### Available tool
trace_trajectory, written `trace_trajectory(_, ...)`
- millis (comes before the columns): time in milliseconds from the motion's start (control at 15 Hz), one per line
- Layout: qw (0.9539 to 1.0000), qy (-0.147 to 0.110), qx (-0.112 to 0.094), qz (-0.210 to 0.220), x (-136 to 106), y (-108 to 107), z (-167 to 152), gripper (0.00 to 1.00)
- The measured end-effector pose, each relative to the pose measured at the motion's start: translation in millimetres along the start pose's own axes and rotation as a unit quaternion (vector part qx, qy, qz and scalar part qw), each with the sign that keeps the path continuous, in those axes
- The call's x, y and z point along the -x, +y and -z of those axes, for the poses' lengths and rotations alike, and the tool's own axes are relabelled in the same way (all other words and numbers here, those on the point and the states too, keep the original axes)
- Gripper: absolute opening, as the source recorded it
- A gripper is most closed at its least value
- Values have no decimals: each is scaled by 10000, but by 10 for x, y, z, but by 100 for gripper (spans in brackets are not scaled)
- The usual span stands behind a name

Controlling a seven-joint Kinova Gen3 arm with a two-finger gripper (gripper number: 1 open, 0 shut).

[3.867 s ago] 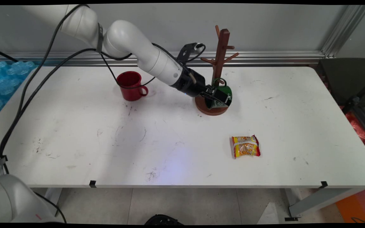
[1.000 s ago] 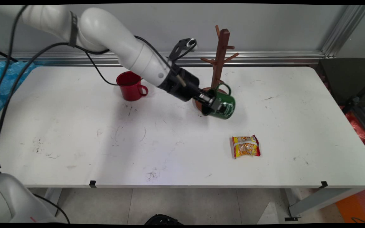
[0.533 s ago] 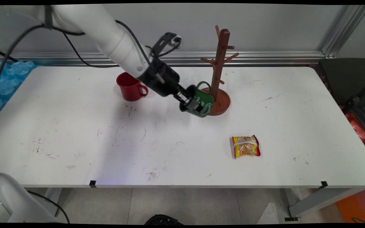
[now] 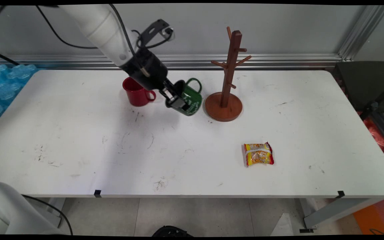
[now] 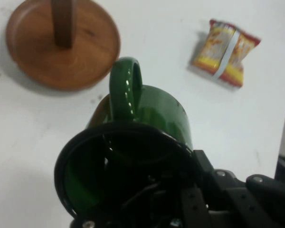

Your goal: Place the picked object on the table

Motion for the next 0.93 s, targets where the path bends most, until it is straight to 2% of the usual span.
trace_trajectory(467, 9968, -547, -435, -377, -59, 28, 233, 0)
trace_trajectory(733, 9911, -952, -769, -516, -89, 25, 295, 0)
trace_trajectory(933, 9849, -1276, -1021, -566, -80, 17, 292, 0)
